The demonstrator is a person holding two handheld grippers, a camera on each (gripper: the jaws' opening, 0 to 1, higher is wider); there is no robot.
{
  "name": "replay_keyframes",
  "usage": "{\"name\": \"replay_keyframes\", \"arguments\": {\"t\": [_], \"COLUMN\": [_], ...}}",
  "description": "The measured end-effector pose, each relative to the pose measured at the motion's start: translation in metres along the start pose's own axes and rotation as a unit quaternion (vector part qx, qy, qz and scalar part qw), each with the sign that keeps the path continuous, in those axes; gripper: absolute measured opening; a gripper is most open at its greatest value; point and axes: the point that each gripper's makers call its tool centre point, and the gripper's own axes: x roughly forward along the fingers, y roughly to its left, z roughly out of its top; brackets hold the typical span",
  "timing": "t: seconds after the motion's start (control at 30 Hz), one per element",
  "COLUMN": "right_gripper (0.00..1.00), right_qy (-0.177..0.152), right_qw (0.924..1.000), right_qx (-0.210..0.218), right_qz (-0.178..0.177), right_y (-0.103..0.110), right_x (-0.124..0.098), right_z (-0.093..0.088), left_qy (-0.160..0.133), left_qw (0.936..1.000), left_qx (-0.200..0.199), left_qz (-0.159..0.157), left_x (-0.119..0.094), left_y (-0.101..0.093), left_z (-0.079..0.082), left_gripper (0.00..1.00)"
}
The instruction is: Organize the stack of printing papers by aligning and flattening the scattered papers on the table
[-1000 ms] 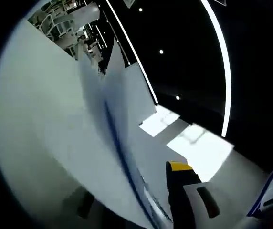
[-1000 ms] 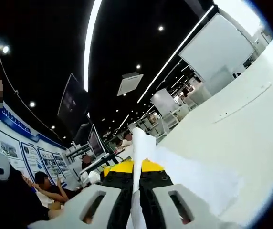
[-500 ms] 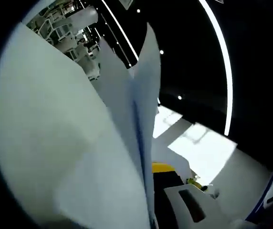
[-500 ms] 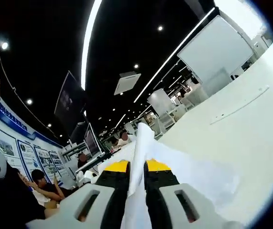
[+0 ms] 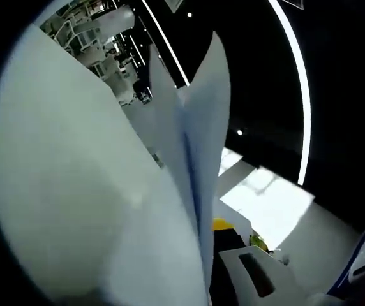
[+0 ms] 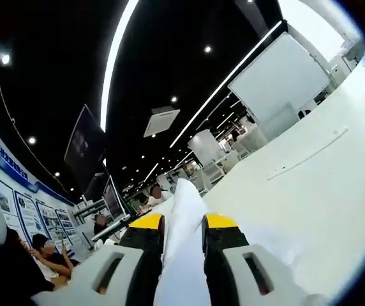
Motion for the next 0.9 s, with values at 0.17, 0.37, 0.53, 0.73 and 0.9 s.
{"name": "replay_keyframes", "arguments": {"t": [0.17, 0.37, 0.53, 0.73, 0.9], "right_gripper": [0.19, 0.09, 0.0, 0.0, 0.0], "right_qy": [-0.024, -0.042, -0.04, -0.041, -0.032], "right_qw": [0.9995, 0.9987, 0.999, 0.9976, 0.9958], "right_qx": [0.02, 0.028, 0.013, -0.009, -0.038], "right_qz": [-0.01, -0.008, -0.014, -0.056, -0.077], "right_y": [-0.008, -0.01, -0.01, -0.024, -0.032], "right_x": [-0.007, -0.012, -0.013, -0.018, -0.017], "right_z": [0.012, 0.021, 0.022, 0.024, 0.023], "left_qy": [0.0, -0.003, -0.003, -0.003, -0.003], "left_qw": [1.0, 1.0, 1.0, 1.0, 1.0], "left_qx": [-0.002, -0.004, -0.003, 0.0, 0.002], "left_qz": [0.0, 0.001, 0.001, 0.002, -0.001], "left_x": [0.0, 0.0, 0.0, 0.0, 0.0], "left_y": [0.0, 0.001, 0.001, 0.0, -0.001], "left_z": [0.0, 0.001, 0.001, 0.0, 0.001], "left_gripper": [0.06, 0.06, 0.06, 0.06, 0.06]}}
